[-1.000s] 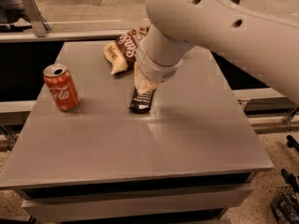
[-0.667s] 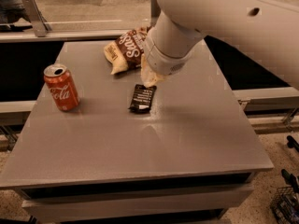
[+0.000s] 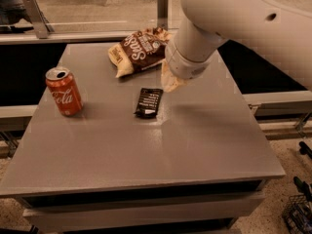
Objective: Move rxbar chocolate near coke can
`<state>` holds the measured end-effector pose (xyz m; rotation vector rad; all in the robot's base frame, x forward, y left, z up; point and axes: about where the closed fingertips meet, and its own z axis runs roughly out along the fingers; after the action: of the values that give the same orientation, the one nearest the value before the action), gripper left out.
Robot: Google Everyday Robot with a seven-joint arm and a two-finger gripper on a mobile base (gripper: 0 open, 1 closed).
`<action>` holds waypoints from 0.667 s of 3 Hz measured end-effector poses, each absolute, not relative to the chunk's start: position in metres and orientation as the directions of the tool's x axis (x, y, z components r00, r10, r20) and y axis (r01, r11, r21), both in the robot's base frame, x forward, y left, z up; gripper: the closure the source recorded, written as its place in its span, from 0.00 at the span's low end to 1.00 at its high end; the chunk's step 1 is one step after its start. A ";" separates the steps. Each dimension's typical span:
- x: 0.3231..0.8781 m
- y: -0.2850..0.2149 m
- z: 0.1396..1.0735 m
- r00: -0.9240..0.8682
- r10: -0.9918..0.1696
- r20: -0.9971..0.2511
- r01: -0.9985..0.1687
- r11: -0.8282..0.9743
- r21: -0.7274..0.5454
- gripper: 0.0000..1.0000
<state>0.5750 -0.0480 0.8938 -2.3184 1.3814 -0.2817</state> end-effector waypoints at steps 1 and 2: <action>0.582 -0.066 0.878 0.465 -0.884 -0.056 -0.807 -0.397 -0.437 1.00; 0.586 -0.072 0.862 0.459 -0.886 -0.066 -0.819 -0.393 -0.419 1.00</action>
Offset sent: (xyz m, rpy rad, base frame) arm 0.0162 -0.0329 -0.0509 0.0047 0.0752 -0.0344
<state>0.5856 -0.0720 0.8624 -2.3202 1.4347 -0.2349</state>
